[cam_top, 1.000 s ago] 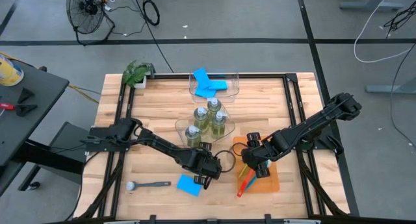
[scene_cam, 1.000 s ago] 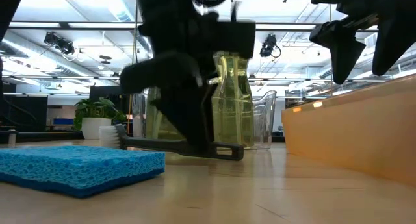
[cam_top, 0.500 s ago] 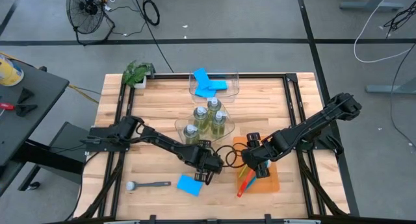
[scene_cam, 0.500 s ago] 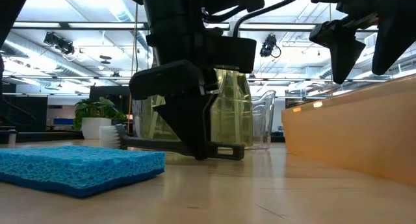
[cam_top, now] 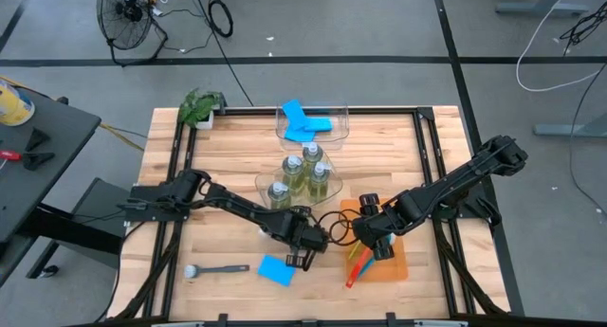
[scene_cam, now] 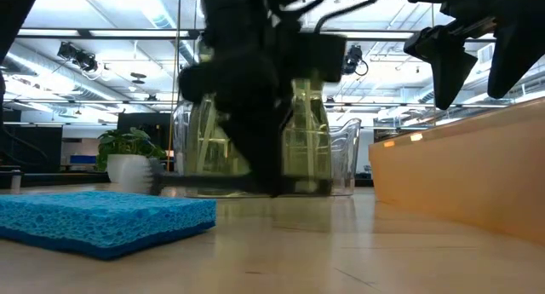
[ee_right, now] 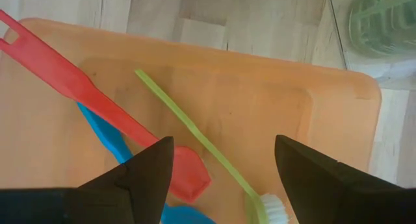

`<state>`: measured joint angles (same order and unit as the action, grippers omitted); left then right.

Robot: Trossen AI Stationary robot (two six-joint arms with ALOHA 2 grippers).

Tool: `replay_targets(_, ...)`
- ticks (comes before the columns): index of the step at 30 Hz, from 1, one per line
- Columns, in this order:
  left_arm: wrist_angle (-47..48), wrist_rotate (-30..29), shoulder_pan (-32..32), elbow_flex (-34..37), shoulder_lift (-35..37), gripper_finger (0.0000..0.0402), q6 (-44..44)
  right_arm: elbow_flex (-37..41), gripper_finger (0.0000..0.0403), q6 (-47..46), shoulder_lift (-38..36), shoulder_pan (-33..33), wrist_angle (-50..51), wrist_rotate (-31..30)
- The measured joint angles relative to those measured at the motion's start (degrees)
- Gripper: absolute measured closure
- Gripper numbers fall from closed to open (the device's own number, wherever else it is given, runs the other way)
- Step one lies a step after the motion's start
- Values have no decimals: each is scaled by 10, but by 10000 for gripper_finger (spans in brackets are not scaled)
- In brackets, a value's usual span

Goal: Pick & Place Kitchen Sink Supplies
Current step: Put the gray dish brush into the orange bin

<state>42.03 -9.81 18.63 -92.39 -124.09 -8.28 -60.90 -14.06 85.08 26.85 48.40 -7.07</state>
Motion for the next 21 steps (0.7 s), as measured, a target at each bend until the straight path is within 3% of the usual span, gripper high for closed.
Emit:
replay_targets(11,88,12,6,-120,0,375,11,0,136,20,-1,2,-2,-2)
replay_targets(21,86,14,15,-252,0,375,-18,-1,136,-15,-90,41,4,-84)
